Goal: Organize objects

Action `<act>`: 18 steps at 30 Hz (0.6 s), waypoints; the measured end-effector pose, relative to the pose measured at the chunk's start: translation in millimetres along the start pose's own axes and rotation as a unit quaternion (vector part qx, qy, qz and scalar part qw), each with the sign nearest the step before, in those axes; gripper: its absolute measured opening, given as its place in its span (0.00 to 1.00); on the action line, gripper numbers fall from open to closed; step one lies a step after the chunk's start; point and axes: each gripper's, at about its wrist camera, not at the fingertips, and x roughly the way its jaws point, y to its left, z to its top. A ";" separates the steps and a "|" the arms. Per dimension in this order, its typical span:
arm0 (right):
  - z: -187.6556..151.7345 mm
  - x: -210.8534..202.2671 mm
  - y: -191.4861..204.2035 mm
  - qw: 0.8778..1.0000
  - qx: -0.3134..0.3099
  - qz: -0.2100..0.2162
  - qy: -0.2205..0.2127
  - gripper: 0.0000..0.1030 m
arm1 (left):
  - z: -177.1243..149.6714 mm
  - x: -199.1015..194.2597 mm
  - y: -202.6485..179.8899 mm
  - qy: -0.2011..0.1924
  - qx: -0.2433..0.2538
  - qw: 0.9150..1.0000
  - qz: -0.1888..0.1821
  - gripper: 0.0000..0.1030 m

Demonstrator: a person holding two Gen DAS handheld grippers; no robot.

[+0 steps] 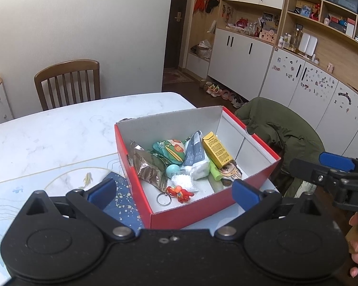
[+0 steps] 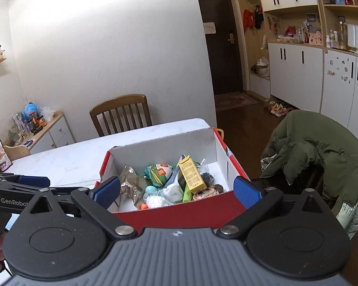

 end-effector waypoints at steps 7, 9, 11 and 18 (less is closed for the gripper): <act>-0.9 4.7 0.1 1.000 0.001 -0.001 0.010 0.99 | -0.3 2.2 -1.3 0.001 0.001 1.000 0.002 1.00; -0.9 6.1 -0.8 1.000 0.004 -0.001 0.014 0.99 | -0.7 3.4 -1.9 0.002 0.001 1.000 0.001 1.00; -0.7 7.2 -1.3 1.000 0.005 -0.002 0.017 0.99 | -0.7 3.5 -1.7 0.002 0.002 1.000 0.000 1.00; -0.4 9.5 1.0 1.000 0.007 -0.008 0.020 0.99 | 0.0 6.7 -0.4 0.003 -0.001 1.000 0.001 1.00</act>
